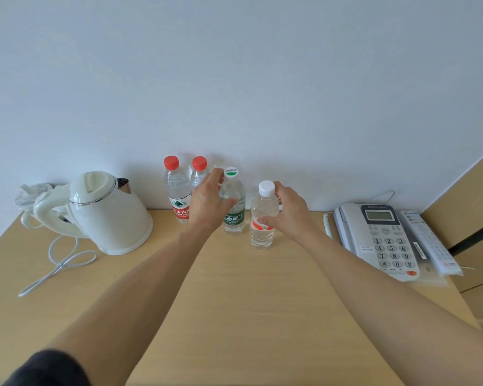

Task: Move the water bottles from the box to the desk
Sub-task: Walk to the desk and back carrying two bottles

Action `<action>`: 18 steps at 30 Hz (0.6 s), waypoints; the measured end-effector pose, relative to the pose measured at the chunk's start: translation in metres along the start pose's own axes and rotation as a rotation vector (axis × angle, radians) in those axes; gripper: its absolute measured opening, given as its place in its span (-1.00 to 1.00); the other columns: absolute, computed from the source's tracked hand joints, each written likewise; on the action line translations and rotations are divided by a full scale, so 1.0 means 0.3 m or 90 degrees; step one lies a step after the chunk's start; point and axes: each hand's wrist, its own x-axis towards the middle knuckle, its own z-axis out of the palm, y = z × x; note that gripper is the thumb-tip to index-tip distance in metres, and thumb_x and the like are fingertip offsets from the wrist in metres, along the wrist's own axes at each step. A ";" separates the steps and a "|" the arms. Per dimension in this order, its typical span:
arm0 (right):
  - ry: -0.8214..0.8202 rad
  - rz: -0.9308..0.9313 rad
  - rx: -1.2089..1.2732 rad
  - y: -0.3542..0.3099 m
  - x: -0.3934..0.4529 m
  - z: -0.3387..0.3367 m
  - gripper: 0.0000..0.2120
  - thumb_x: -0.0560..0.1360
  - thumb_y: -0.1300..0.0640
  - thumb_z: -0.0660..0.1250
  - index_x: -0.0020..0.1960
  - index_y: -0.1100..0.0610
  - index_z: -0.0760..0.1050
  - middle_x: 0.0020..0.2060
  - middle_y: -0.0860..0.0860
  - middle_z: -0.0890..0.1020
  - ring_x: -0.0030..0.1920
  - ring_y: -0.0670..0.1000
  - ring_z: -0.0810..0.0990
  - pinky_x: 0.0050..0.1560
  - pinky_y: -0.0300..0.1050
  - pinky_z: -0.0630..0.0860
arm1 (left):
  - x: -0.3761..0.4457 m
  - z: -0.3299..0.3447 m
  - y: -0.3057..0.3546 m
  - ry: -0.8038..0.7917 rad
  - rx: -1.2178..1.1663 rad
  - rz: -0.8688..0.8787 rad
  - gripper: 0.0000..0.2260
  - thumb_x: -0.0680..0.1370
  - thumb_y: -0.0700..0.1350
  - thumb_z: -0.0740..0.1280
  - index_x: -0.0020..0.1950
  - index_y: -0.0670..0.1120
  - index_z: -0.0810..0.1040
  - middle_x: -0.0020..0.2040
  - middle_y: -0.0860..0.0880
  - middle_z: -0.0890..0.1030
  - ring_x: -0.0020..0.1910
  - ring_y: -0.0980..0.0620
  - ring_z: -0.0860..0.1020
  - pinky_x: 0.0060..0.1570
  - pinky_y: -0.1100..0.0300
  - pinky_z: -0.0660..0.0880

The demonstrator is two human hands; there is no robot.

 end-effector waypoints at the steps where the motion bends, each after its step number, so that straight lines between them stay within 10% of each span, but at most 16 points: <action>1: 0.000 0.004 -0.006 -0.002 0.001 0.001 -0.34 0.32 0.04 0.58 0.35 -0.04 0.38 0.08 0.05 0.55 0.11 0.08 0.54 0.11 0.06 0.52 | 0.018 0.002 0.002 0.001 0.005 -0.002 -0.58 0.39 -0.17 0.55 0.14 -0.07 0.44 0.03 0.00 0.58 -0.02 -0.07 0.57 -0.07 0.05 0.52; 14: 0.017 -0.004 -0.036 -0.010 0.006 0.006 -0.38 0.32 0.07 0.60 0.27 0.04 0.37 0.03 0.05 0.59 0.05 0.13 0.56 0.03 0.04 0.52 | 0.073 -0.003 0.026 0.032 0.259 0.108 -0.27 0.41 -0.26 0.50 0.47 0.04 0.23 0.15 -0.07 0.52 -0.04 -0.16 0.55 -0.36 0.03 0.44; 18: 0.026 0.002 -0.037 -0.004 0.025 0.021 -0.37 0.33 0.06 0.58 0.30 0.04 0.38 0.01 0.09 0.53 0.05 0.15 0.53 0.02 0.00 0.49 | 0.098 -0.029 0.047 -0.006 0.326 0.111 -0.49 0.49 -0.14 0.50 0.34 -0.01 0.33 -0.01 -0.08 0.54 -0.20 -0.21 0.56 -0.32 -0.02 0.52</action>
